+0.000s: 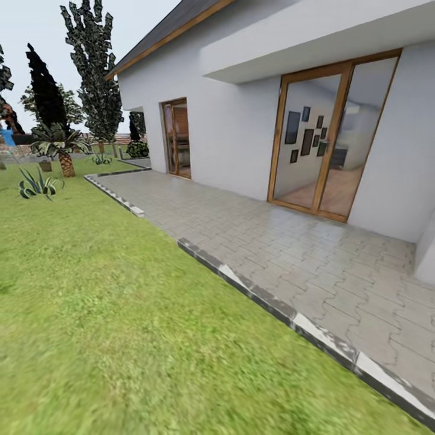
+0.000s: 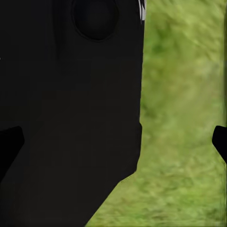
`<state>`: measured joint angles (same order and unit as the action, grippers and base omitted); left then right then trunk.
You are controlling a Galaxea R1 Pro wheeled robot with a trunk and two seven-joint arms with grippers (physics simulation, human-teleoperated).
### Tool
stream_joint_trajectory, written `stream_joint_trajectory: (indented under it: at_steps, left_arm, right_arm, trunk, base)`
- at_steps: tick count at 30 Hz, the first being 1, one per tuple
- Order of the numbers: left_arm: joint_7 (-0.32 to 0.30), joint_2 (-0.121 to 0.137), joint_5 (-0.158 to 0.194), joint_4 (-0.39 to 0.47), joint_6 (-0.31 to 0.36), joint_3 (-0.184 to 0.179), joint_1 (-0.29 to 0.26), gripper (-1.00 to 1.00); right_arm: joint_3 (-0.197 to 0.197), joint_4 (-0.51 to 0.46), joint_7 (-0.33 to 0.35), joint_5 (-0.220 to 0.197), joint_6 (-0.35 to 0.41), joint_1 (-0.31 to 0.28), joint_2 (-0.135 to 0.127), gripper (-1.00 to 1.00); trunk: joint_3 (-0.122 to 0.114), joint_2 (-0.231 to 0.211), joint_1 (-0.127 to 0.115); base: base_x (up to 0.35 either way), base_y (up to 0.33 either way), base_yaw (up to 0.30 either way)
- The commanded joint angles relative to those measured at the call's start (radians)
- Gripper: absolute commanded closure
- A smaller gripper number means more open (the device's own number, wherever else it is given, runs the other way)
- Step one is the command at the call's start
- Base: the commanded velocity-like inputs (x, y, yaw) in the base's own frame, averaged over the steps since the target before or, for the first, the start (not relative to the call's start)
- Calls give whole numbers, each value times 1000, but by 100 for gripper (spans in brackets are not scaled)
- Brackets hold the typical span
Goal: Take the three Easter eggs out of the wicker basket on the lawn in the garden, then place them on the lawn next to a single tree (choose any tree) so that all three eggs are next to the same tree and none are left in the basket.
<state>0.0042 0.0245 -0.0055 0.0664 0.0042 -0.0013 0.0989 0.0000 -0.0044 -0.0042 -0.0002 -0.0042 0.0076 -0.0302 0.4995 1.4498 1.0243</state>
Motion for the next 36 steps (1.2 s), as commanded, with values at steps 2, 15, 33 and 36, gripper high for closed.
stream_joint_trajectory:
  at_steps: [2,15,33,36]
  left_arm:
    - [0,0,-1,2,0,0,0,-100]
    - [0,0,-1,2,0,0,1,-100]
    - [0,0,-1,1,0,0,0,-100]
    - [0,0,-1,1,0,0,0,-100]
  right_arm:
    - [0,0,0,0,-1,0,0,-100]
    - [0,0,0,0,0,1,0,-100]
    - [0,0,0,0,0,1,1,-100]
    - [1,0,0,0,0,1,1,-100]
  trunk:
    - [1,0,1]
    - [1,0,1]
    - [1,0,1]
    - [1,0,1]
  base:
    - [338,0,253]
    - [338,0,253]
    - [336,0,181]
    - [333,0,250]
